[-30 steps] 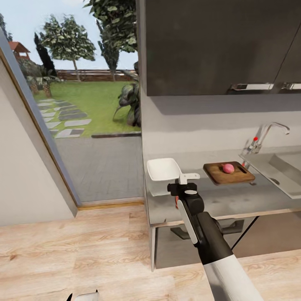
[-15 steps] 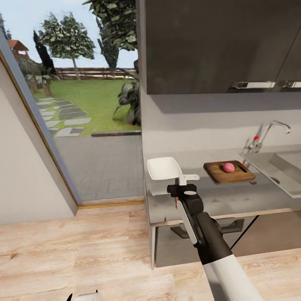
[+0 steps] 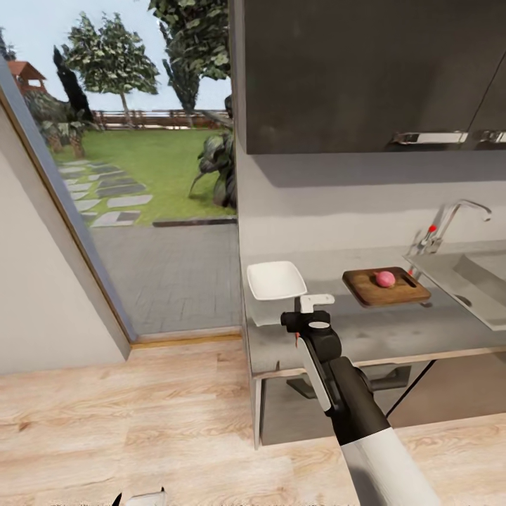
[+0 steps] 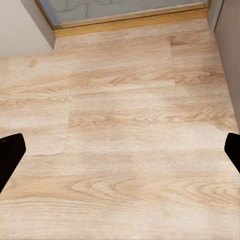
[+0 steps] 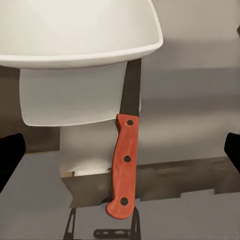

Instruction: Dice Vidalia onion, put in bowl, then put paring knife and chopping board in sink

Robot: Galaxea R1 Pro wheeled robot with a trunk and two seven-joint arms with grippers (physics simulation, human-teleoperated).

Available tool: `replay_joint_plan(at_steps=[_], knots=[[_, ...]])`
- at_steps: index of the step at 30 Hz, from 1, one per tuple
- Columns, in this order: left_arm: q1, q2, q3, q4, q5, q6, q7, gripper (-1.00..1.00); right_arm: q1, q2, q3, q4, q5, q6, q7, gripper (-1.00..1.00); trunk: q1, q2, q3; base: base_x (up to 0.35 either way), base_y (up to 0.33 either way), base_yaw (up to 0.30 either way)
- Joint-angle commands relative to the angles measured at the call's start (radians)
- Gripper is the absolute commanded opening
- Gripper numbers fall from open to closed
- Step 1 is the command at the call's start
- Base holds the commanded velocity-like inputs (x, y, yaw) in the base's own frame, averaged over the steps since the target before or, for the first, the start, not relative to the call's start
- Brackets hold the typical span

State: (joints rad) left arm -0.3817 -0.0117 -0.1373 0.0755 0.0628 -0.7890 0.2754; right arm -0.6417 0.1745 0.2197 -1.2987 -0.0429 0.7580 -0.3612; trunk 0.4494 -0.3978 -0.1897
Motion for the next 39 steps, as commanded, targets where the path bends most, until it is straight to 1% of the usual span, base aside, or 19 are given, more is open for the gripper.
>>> replay_joint_plan(at_steps=[1,15,39], knots=[[-0.002,-0.001,-0.009,0.004,0.006,-0.006,0.003,1.00,-0.001,0.000,0.001,-0.001,-0.005,0.004,-0.007,1.00,0.001,-0.002,-0.003,0.000,0.000,0.000],[-0.002,-0.001,-0.009,0.004,0.006,-0.006,0.001,1.00,-0.001,0.000,0.001,-0.001,-0.005,0.004,-0.007,1.00,0.001,-0.002,-0.021,0.096,-0.005,0.000],[-0.002,-0.001,-0.009,0.004,0.006,-0.006,0.001,1.00,-0.001,-0.003,0.000,-0.001,-0.004,0.004,-0.007,1.00,0.001,-0.002,-0.051,0.004,-0.001,0.000]])
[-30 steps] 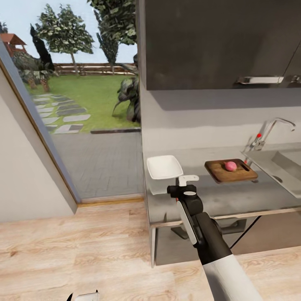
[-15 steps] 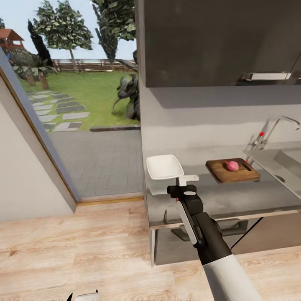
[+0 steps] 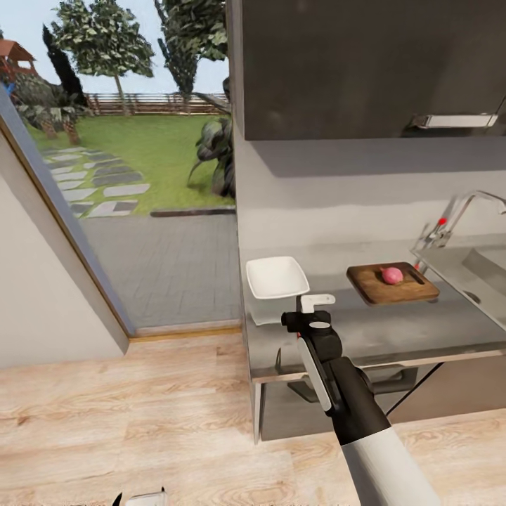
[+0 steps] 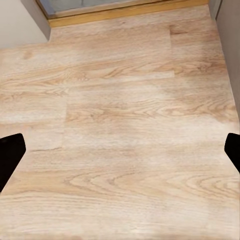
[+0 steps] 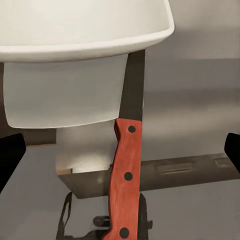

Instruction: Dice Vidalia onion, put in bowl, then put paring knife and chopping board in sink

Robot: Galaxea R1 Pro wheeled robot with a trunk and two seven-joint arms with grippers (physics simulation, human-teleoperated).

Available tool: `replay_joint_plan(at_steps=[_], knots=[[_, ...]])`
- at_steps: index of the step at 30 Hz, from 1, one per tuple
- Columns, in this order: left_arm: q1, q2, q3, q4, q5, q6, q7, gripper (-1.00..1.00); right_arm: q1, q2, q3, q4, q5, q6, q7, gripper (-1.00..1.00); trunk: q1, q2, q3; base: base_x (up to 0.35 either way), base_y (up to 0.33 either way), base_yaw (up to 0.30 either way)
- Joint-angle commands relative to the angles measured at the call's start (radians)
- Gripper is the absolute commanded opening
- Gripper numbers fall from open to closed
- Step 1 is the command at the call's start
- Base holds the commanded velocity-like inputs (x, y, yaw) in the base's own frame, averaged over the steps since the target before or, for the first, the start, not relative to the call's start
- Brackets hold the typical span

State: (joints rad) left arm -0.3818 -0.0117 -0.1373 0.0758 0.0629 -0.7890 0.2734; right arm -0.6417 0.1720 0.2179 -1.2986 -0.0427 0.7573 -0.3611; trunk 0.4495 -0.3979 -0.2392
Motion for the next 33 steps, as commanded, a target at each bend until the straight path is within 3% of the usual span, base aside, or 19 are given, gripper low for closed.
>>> replay_joint_plan(at_steps=[1,33], knots=[[-0.002,-0.001,-0.009,0.004,0.006,-0.006,0.003,1.00,-0.001,0.000,0.001,-0.001,-0.004,0.004,-0.007,1.00,0.001,-0.002,-0.003,0.000,0.000,0.000],[-0.002,-0.002,-0.010,0.004,0.006,-0.006,0.003,1.00,-0.001,-0.002,-0.001,-0.001,-0.002,0.004,-0.007,1.00,0.001,-0.002,-0.044,0.000,0.000,0.000]])
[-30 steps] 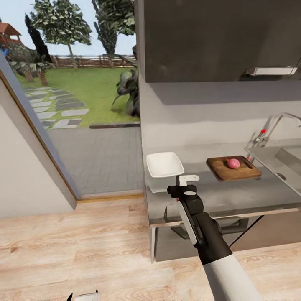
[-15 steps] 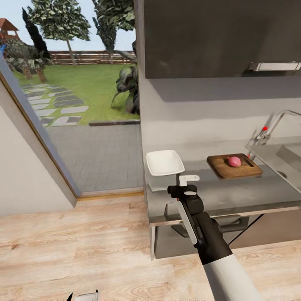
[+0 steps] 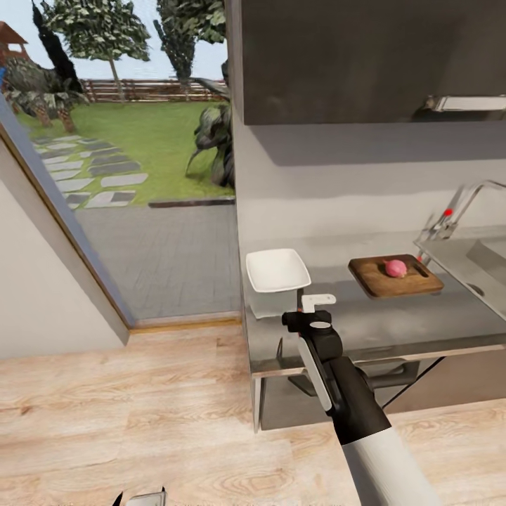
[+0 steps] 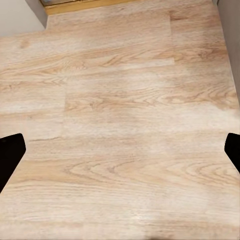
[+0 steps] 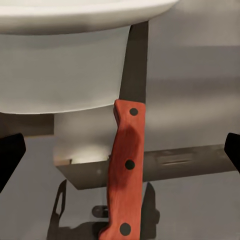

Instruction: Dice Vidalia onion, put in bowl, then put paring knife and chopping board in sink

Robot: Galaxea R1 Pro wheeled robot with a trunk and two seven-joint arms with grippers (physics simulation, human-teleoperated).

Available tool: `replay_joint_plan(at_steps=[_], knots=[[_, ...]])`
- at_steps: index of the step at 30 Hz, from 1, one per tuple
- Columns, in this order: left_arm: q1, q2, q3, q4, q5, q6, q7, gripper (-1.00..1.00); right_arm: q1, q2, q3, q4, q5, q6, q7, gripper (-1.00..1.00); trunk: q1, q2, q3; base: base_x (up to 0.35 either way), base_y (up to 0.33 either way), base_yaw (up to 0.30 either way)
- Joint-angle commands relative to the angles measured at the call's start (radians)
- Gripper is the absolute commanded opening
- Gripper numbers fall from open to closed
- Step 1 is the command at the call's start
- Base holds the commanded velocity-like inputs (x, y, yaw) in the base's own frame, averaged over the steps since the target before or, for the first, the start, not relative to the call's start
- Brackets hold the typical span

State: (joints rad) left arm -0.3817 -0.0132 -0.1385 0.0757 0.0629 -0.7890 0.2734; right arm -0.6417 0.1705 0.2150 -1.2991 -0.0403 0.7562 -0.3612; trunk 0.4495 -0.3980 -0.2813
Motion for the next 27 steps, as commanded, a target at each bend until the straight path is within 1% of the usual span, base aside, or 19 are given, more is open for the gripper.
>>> replay_joint_plan(at_steps=[1,9,17,18,21,27], knots=[[-0.002,-0.001,-0.009,0.004,0.006,-0.005,0.003,1.00,-0.001,0.000,0.001,-0.001,-0.004,0.005,-0.007,1.00,0.001,-0.002,-0.003,0.000,0.000,0.000],[-0.002,-0.001,-0.008,0.004,0.006,-0.005,0.003,1.00,-0.001,0.000,0.000,-0.001,-0.004,0.005,-0.007,1.00,0.001,-0.002,-0.012,0.000,0.000,0.000],[-0.002,-0.001,-0.009,0.004,0.006,-0.005,0.003,1.00,-0.001,0.000,-0.001,-0.002,-0.003,0.005,-0.007,1.00,0.001,-0.002,-0.015,0.000,0.000,0.000],[-0.002,-0.001,-0.009,0.004,0.006,-0.006,0.003,1.00,-0.001,-0.009,-0.002,-0.002,-0.004,0.005,-0.007,1.00,0.001,-0.002,-0.016,0.000,0.000,0.000],[-0.002,-0.001,-0.008,0.004,0.006,-0.005,0.003,1.00,-0.001,-0.018,-0.002,-0.002,-0.005,0.004,-0.007,1.00,0.001,-0.002,-0.017,0.000,0.000,0.000],[-0.002,-0.001,-0.008,0.004,0.006,-0.005,0.003,1.00,-0.001,-0.023,-0.002,-0.002,-0.007,0.003,-0.007,1.00,0.001,-0.002,-0.021,0.000,0.000,0.000]])
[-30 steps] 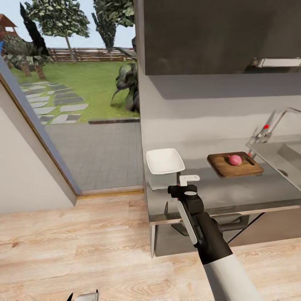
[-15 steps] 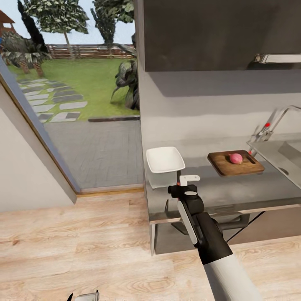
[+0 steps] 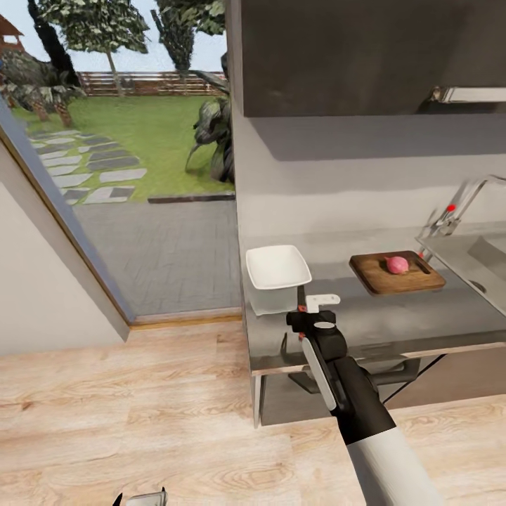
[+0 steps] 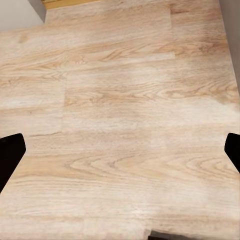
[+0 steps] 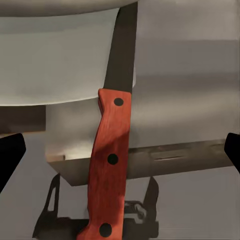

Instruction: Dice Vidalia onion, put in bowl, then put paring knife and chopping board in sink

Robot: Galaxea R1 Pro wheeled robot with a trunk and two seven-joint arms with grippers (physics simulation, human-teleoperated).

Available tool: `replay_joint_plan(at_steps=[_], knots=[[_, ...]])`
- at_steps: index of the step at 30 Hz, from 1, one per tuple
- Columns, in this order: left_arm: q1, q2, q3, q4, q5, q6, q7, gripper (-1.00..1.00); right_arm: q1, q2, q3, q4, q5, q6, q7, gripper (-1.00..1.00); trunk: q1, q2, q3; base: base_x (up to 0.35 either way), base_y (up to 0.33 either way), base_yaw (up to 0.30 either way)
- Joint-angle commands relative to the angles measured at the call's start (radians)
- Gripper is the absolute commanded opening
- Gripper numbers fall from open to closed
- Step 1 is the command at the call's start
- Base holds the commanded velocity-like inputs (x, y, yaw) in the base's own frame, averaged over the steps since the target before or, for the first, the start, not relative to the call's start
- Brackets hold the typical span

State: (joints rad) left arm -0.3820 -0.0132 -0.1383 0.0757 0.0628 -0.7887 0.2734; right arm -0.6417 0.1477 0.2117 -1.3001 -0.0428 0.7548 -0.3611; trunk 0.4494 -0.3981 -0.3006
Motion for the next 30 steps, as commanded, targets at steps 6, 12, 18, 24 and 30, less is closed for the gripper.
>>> replay_joint_plan(at_steps=[6,12,18,24,30], knots=[[-0.002,-0.001,-0.008,0.004,0.006,-0.006,0.003,1.00,-0.001,0.000,0.003,-0.001,-0.004,0.005,-0.007,1.00,0.001,-0.002,-0.005,0.000,0.000,0.000],[-0.002,-0.001,-0.008,0.004,0.006,-0.005,0.003,1.00,-0.001,0.000,0.003,-0.001,-0.004,0.005,-0.007,1.00,0.001,-0.002,-0.009,0.000,0.000,0.000],[-0.002,-0.001,-0.008,0.004,0.006,-0.005,0.003,1.00,-0.001,0.000,0.003,-0.001,-0.005,0.005,-0.007,1.00,0.001,-0.002,-0.012,0.000,0.000,0.000],[-0.002,-0.001,-0.008,0.004,0.006,-0.005,0.003,1.00,-0.001,0.000,0.003,-0.001,-0.005,0.005,-0.007,1.00,0.001,-0.002,-0.016,0.000,0.000,0.000],[-0.002,-0.001,-0.009,0.004,0.006,-0.005,0.003,1.00,-0.001,0.000,0.003,-0.001,-0.005,0.005,-0.007,1.00,0.001,-0.002,-0.019,0.000,0.000,0.000]])
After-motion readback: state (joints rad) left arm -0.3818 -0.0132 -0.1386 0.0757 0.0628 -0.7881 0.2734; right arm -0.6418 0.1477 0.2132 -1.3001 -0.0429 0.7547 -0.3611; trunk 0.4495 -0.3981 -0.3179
